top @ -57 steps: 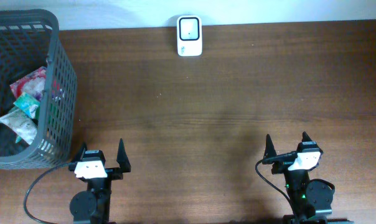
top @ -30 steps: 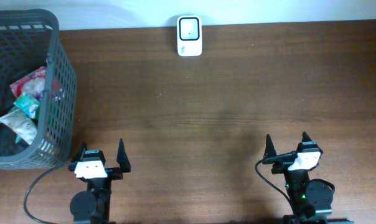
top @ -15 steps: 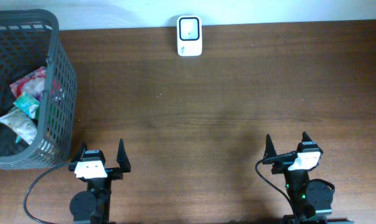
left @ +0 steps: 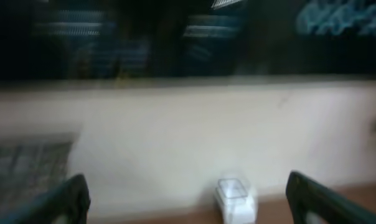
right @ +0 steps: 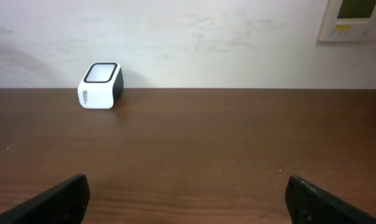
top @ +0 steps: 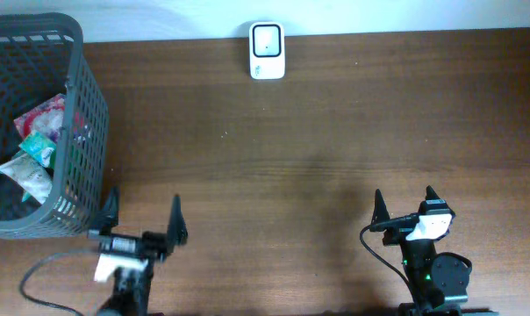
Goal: Scan the item barcode
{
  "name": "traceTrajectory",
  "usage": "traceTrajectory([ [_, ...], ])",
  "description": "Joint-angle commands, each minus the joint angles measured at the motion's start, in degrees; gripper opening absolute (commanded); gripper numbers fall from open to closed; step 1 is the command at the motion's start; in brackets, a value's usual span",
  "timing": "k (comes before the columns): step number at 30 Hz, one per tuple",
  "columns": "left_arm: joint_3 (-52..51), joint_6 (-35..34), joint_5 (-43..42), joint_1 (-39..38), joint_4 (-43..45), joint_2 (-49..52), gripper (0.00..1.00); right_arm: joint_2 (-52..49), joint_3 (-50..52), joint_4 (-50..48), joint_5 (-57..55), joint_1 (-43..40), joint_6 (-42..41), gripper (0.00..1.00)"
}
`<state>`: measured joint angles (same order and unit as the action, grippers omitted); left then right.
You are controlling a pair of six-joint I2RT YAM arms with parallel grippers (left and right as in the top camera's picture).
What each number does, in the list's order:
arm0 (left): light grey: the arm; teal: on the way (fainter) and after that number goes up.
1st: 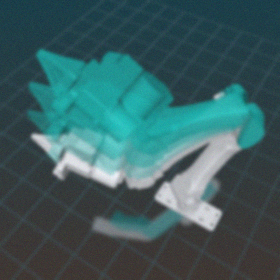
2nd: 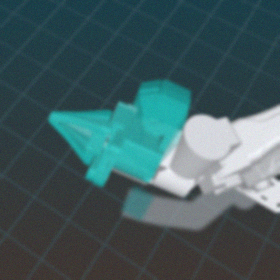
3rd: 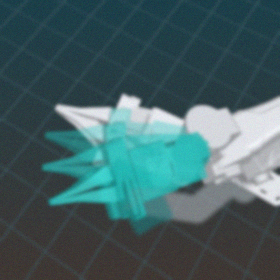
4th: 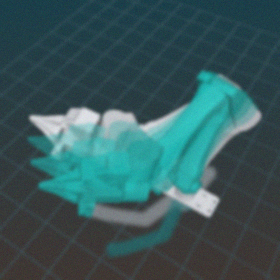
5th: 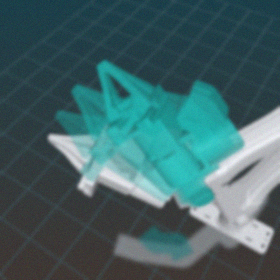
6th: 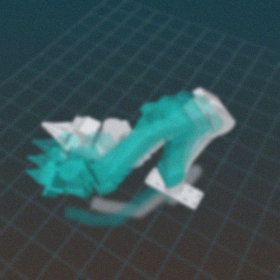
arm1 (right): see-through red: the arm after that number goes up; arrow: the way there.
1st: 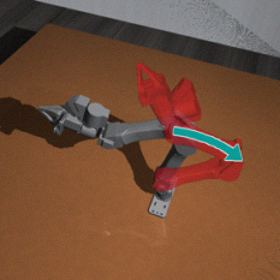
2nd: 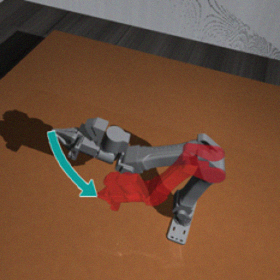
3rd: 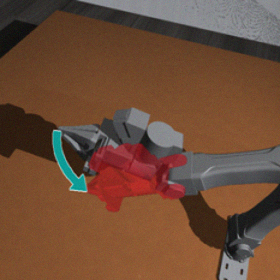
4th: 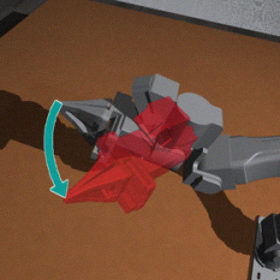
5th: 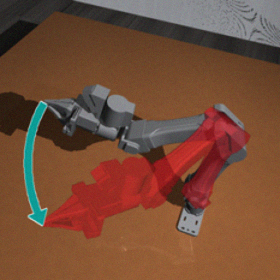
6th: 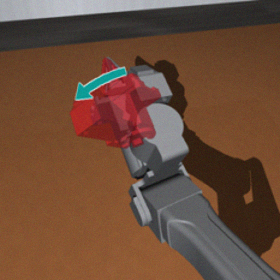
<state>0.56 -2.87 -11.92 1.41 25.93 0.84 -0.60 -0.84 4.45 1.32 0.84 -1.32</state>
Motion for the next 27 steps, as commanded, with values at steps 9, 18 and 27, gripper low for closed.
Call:
traceTrajectory([
  [9,15.87,-1.16,-2.21,-0.13,16.74,2.73,0.99,0.24,0.52,0.02,-0.33,0.28,-0.24,0.99],
  [18,30.75,-1.16,-11.76,-0.13,14.97,23.56,0.99,0.24,0.52,0.02,-0.35,0.28,-0.24,0.99],
  [27,79.14,10.75,-11.02,1.84,-42.27,59.95,0.99,0.24,0.52,0.02,-0.33,0.28,-0.24,0.99],
])
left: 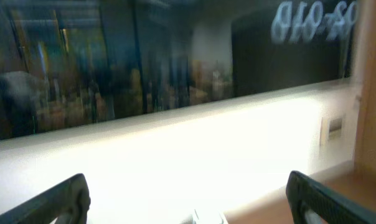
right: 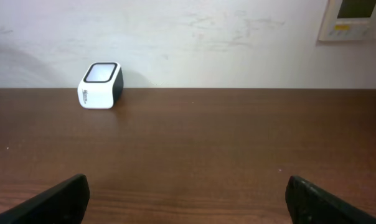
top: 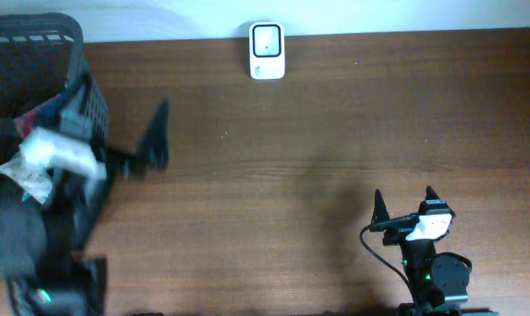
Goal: Scan the item barcode
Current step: 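Reach the left gripper into the basket and grasp the white tube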
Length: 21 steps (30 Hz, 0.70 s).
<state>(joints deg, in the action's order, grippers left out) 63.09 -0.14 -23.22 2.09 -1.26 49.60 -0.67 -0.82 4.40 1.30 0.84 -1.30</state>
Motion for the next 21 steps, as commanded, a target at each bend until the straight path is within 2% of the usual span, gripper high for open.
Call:
traceTrajectory([
  [1,22.64,8.00,0.50,1.40,-23.41,15.78,0.99,0.31,0.50,0.07,-0.31,0.28,-0.26,0.99],
  [2,26.91,8.02,0.81,1.49,-30.05,19.28,0.99,0.31,0.50,0.07,-0.31,0.28,-0.26,0.99],
  [5,36.22,6.08,8.26,1.84,-36.48,26.67,0.99,0.31,0.50,0.07,-0.31,0.28,-0.26,0.99],
  [7,43.17,-1.29,17.27,4.17,-38.82,30.69,0.99,0.31,0.50,0.07,-0.31,0.28,-0.26,0.99],
  [8,48.17,-4.31,18.53,7.78,-41.16,33.66,0.99,0.31,0.50,0.07,-0.31,0.26,-0.26,0.99],
  [10,54.47,-10.91,17.99,13.29,-46.95,37.51,0.99,0.31,0.50,0.07,-0.31,0.28,-0.26,0.99],
  [12,59.60,-12.90,13.29,19.71,-51.91,41.79,0.99,0.31,0.50,0.07,-0.31,0.28,-0.26,0.99],
  [18,60.02,-12.87,12.52,30.23,-60.65,47.47,0.99,0.31,0.50,0.07,-0.31,0.28,-0.26,0.99],
  [21,60.00,-12.96,20.63,32.39,-66.25,49.53,0.99,0.31,0.50,0.07,-0.31,0.28,-0.26,0.99],
])
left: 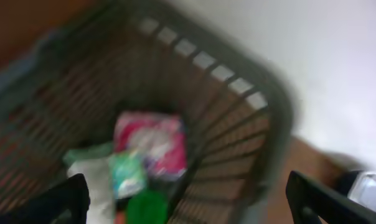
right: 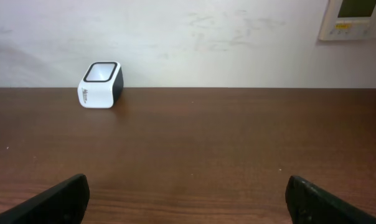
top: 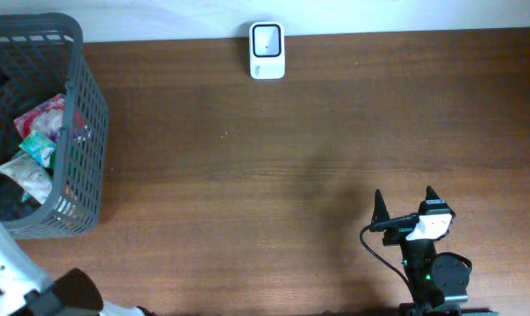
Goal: Scan the item barcode
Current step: 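Reach the left gripper into the basket and grasp the white tube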
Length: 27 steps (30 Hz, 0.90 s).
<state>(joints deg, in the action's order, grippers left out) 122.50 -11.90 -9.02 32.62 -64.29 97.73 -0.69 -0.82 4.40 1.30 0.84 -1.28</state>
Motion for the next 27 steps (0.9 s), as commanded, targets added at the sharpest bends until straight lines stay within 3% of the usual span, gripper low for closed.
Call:
traceTrajectory([
  [1,0.59,-2.47,11.13,1.99,-5.07,2.01,0.99,0.33,0.50,0.07,-0.31,0.28,-0.28,0.99],
  [5,0.55,-6.25,25.27,2.05,-12.92,6.08,1.00,0.33,0.50,0.07,-0.31,0.28,-0.28,0.99],
  [8,0.55,-13.05,25.99,2.08,-16.61,9.55,0.99,0.33,0.50,0.07,-0.31,0.28,-0.28,0.99],
  [19,0.31,-12.85,23.71,2.01,-23.61,22.01,0.90,0.33,0.50,0.07,-0.31,0.28,-0.28,0.99],
  [21,0.28,-12.85,23.65,2.01,-24.30,23.80,0.85,0.33,0.50,0.07,-0.31,0.28,-0.28,0.99],
  [23,0.24,-12.85,23.63,2.01,-25.27,25.53,0.70,0.33,0.50,0.07,-0.31,0.28,-0.28,0.99],
  [27,-0.02,-12.35,23.58,2.01,-26.47,28.65,0.71,0.33,0.50,0.07,-0.31,0.28,-0.28,0.99],
])
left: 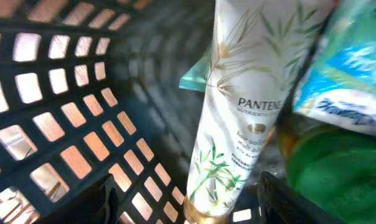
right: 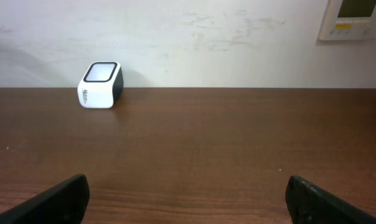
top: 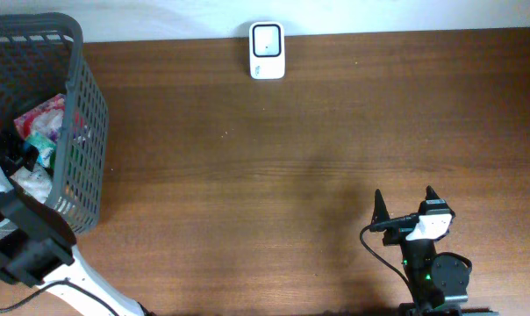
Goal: Scan the item barcode
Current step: 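Reach the left gripper into the basket and grasp the white tube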
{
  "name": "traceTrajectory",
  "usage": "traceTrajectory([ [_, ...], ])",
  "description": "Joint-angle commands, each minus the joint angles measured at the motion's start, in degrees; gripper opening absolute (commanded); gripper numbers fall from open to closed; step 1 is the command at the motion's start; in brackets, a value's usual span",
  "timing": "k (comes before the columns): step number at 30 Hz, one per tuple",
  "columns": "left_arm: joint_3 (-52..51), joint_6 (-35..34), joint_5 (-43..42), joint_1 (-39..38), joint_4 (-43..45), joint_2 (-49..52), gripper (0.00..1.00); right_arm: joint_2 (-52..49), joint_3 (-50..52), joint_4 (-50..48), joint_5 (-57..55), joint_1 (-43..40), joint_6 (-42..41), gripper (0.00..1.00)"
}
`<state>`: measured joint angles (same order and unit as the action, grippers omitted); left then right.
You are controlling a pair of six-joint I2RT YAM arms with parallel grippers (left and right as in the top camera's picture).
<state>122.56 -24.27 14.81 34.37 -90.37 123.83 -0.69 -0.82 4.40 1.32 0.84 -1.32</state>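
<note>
The grey mesh basket (top: pixel 81 105) stands at the table's left end with several packets in it. My left gripper (left: pixel 194 205) is open, down inside the basket. A white Pantene tube (left: pixel 238 124) with green leaf print lies between its fingers, not gripped. Beside the tube are a green item (left: pixel 337 168) and a blue-green packet (left: pixel 343 81). The white barcode scanner (top: pixel 267 50) sits at the table's far edge, and the right wrist view also shows this scanner (right: pixel 101 85). My right gripper (right: pixel 188 205) is open and empty, near the front right.
The basket walls (left: pixel 63 124) close in round my left gripper. The left arm (top: pixel 19 237) reaches up from the front left corner into the basket. A wall panel (right: pixel 356 18) hangs behind the table at far right.
My left gripper was above the basket looking down on its contents; now it is low inside the basket with the Pantene tube between its open fingers. The right arm has not moved.
My left gripper first rested open at the front edge beside the basket. Then it was raised next to the basket, then above it looking in. Now it is down among the items, astride the tube. The right gripper stayed open and still.
</note>
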Motion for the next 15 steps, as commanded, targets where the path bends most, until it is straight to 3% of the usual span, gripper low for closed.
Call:
traceTrajectory([
  [1,-0.46,0.50,-0.26,0.26,-0.37,2.80,0.72,0.33,0.50,0.07,-0.33,0.26,-0.24,0.99],
  [6,-4.13,4.87,-5.20,0.17,3.28,2.86,0.74,0.33,0.50,0.07,-0.33,0.28,-0.24,0.99],
  [15,-15.02,8.31,-4.55,0.31,10.69,2.86,0.77,0.33,0.50,0.07,-0.33,0.28,-0.24,0.99],
])
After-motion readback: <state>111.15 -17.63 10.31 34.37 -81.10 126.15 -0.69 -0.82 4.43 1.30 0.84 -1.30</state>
